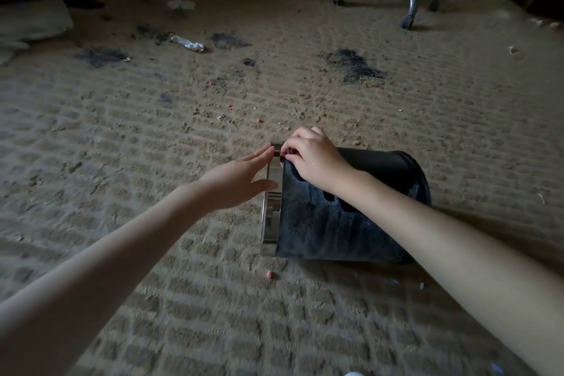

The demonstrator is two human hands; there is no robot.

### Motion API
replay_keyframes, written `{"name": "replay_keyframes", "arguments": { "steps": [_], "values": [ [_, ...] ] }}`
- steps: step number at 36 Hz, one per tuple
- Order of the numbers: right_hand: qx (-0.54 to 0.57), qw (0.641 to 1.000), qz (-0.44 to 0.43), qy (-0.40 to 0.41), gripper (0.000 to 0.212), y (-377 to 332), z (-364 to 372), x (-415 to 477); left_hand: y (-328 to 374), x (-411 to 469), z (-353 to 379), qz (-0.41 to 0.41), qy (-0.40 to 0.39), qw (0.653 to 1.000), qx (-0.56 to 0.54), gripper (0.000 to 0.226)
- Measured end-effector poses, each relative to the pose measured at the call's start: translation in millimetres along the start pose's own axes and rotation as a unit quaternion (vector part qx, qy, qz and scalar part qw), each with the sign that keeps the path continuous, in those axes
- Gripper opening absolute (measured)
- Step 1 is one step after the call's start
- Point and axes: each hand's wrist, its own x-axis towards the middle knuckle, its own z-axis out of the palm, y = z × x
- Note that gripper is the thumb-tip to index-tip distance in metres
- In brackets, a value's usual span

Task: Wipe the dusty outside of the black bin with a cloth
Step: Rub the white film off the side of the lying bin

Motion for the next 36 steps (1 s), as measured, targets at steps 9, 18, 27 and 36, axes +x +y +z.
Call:
{"name": "replay_keyframes", "arguments": {
  "steps": [9, 18, 27, 36],
  "values": [
    [-0.027, 0.993, -0.104, 0.052, 0.014, -20, 6, -62, 7, 0, -3, -0.014, -0.003, 1.0, -0.003, 0.073],
    [0.025, 0.996, 0.007, 0.089, 0.022, 1, -50, -30, 4, 1, -7, 0.002, 0.008, 1.0, -0.022, 0.074],
    [0.031, 0.998, 0.061, -0.017, 0.009, -3, -7, 3, 3, 0, -3, -0.005, 0.0, 1.0, -0.016, 0.074],
    [-0.019, 0.996, -0.081, 0.041, 0.01, 0, -1, -41, 5, 1, -3, -0.003, 0.011, 0.999, -0.033, 0.075]
  ]
}}
